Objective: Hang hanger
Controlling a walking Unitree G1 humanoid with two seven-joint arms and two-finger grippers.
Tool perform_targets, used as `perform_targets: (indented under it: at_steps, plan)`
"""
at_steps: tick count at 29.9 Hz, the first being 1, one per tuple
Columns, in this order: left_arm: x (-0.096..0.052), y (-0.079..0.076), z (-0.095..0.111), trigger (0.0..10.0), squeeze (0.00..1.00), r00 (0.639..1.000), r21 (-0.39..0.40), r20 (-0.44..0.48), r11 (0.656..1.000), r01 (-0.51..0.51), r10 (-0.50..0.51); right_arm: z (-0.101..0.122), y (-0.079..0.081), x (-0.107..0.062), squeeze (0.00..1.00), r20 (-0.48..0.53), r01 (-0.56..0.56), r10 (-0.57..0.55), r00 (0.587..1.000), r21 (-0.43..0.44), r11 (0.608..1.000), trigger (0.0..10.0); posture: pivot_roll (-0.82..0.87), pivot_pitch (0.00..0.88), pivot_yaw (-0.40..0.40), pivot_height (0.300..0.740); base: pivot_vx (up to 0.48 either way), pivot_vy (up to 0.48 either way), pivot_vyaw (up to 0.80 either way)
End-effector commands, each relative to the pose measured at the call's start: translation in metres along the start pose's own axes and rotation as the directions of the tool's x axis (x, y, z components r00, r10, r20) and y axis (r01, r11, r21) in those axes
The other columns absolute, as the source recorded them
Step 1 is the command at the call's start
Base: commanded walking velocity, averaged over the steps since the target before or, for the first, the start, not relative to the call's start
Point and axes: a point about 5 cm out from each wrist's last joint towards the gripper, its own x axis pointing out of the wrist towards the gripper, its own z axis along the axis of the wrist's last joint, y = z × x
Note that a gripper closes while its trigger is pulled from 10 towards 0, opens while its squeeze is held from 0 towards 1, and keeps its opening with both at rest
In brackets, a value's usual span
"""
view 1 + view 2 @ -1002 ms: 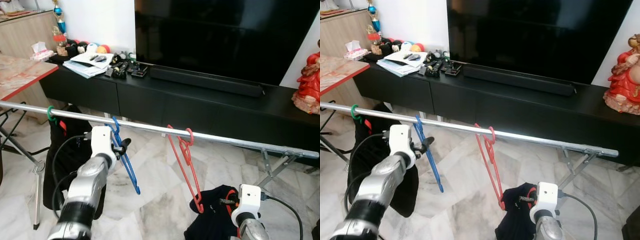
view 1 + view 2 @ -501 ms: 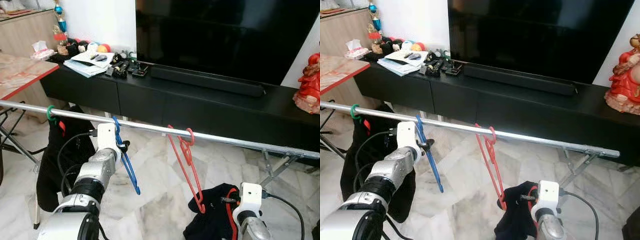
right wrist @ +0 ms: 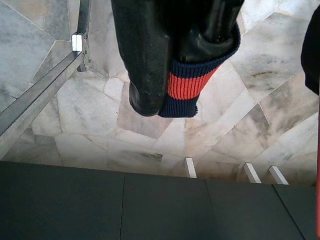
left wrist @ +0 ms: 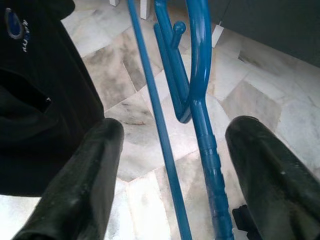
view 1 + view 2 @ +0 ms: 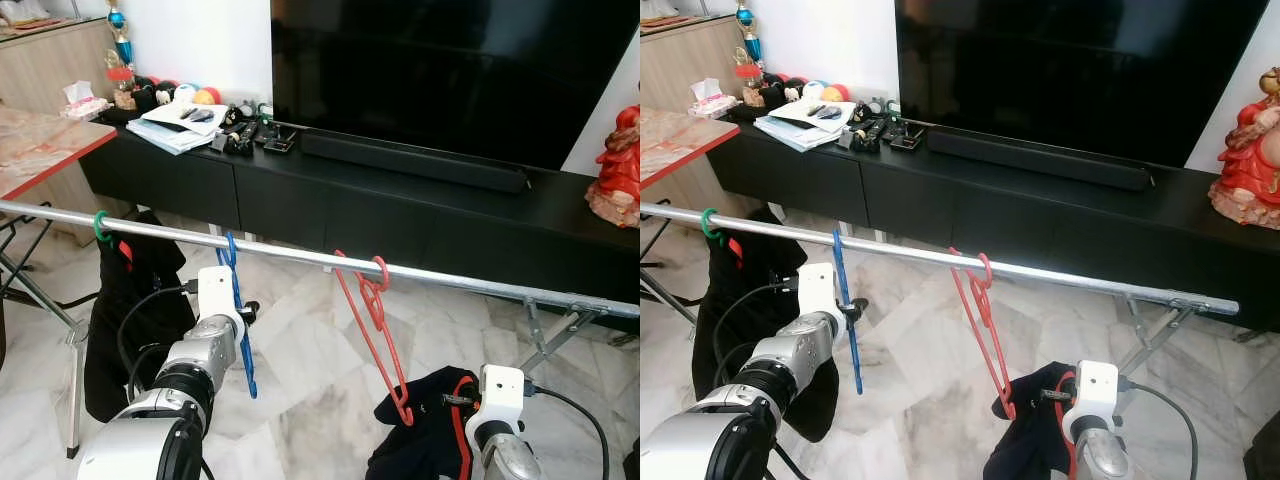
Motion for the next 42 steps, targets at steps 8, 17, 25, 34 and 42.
perform_targets:
  at_steps: [8, 17, 25, 34, 42]
  plan:
    - [0.001, -0.005, 0.008, 0.0, 0.0, 0.999, 0.001, 0.027, 1.0, 0.024, -0.024, 0.004, 0.003, 0.002, 0.0, 0.015, -0.009, 0.009, 1.0, -0.001, 1.0, 10.0, 0.09, 0.0, -0.016, 0.74, 0.0, 0.0, 0.0]
    - [0.001, -0.007, 0.003, 0.0, 0.0, 0.998, -0.008, 0.012, 0.998, 0.055, -0.054, 0.002, 0.004, 0.001, 0.0, 0.01, -0.008, 0.008, 1.0, 0.0, 1.0, 10.0, 0.1, 0.0, -0.014, 0.74, 0.0, 0.0, 0.0]
    - [0.001, -0.004, -0.002, 0.0, 0.0, 0.999, 0.026, -0.013, 0.999, 0.045, -0.045, 0.0, 0.006, 0.001, 0.0, 0.006, -0.01, 0.01, 1.0, 0.004, 1.0, 10.0, 0.1, 0.0, -0.01, 0.74, 0.0, 0.0, 0.0]
    - [0.001, -0.002, -0.003, 0.0, 0.0, 0.999, 0.038, -0.02, 0.999, 0.039, -0.038, 0.0, 0.007, 0.001, 0.0, 0.002, -0.014, 0.013, 1.0, 0.006, 1.0, 10.0, 0.1, 0.0, -0.009, 0.74, 0.0, 0.0, 0.0]
    - [0.001, -0.001, -0.005, 0.0, 0.0, 0.999, 0.052, -0.029, 0.998, 0.035, -0.034, 0.0, 0.007, 0.001, 0.0, 0.002, -0.013, 0.013, 1.0, 0.009, 1.0, 10.0, 0.1, 0.0, -0.006, 0.74, 0.0, 0.0, 0.0]
